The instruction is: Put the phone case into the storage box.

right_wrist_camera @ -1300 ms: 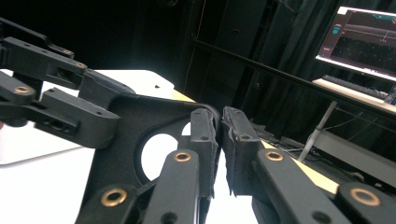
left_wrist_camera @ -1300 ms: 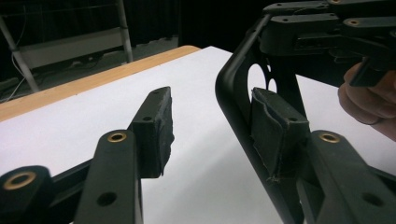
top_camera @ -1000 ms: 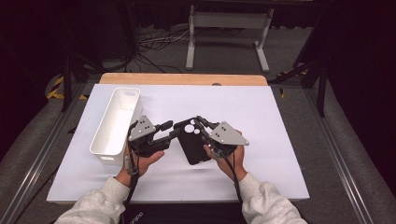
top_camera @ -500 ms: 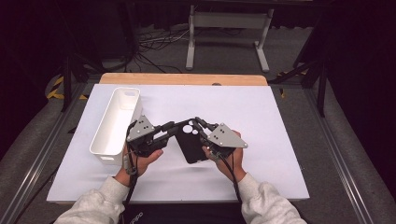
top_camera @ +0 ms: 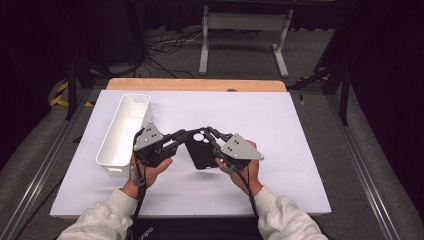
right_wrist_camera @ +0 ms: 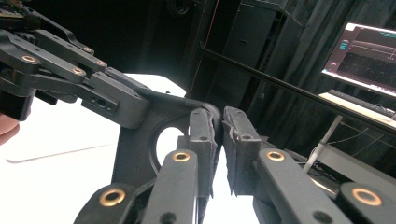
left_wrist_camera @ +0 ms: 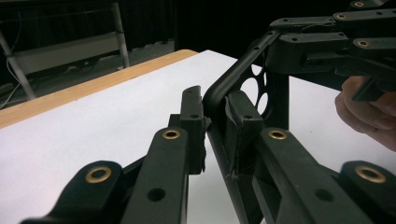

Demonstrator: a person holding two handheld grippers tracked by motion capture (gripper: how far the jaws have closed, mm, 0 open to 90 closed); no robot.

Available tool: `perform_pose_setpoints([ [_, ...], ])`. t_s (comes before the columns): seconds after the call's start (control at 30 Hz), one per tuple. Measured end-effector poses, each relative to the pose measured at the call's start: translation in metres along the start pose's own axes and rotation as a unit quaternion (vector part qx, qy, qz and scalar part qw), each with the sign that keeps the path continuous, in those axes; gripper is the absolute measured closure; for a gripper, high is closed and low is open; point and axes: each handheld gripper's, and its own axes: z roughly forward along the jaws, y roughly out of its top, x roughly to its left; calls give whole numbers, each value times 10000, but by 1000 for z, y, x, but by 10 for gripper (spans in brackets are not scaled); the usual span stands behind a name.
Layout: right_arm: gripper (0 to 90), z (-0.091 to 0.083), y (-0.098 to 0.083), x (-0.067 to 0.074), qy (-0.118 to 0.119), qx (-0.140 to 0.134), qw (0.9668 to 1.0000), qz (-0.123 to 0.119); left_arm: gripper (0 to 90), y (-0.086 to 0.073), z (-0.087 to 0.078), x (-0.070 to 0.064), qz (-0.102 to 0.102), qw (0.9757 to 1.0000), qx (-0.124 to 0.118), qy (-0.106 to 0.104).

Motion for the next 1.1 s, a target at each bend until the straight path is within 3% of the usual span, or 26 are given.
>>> perform_pose_setpoints([
  [0.77, 821, -1, 4, -4, 65, 18, 9999, 135, 811, 5, -3, 0, 28, 9999, -64, -75],
  [1.1, 760, -2, 4, -3, 120, 19, 9998, 169, 812, 6, -4, 0, 87, 9999, -45, -59],
])
